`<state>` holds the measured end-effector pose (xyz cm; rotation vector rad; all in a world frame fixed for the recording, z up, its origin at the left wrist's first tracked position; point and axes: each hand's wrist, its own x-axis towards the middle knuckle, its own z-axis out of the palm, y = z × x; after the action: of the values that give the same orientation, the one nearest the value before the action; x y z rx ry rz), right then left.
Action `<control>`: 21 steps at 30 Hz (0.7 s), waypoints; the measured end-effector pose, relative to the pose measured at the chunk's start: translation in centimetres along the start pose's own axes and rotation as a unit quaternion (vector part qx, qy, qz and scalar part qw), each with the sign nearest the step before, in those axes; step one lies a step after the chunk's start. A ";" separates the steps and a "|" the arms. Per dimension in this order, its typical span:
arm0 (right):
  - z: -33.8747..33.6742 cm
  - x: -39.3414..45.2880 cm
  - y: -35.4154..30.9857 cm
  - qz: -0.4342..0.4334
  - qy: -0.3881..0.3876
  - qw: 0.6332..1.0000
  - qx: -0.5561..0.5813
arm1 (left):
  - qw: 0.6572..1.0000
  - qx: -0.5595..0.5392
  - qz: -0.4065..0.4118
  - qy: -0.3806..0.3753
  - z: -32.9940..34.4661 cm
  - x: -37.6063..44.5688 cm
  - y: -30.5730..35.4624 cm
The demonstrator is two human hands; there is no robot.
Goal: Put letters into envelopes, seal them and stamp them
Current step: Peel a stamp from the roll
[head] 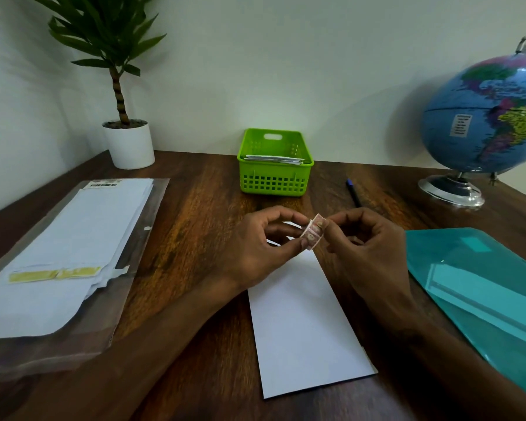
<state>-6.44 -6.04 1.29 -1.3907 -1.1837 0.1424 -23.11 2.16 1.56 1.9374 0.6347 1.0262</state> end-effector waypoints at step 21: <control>0.0 0.0 -0.2 -0.041 0.013 0.998 0.051 | 0.995 -0.088 -0.040 0.009 0.0 0.4 -0.5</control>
<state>-6.58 -6.09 1.47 -1.2488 -1.1940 0.1252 -22.94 2.70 1.25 1.7388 0.6071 1.0162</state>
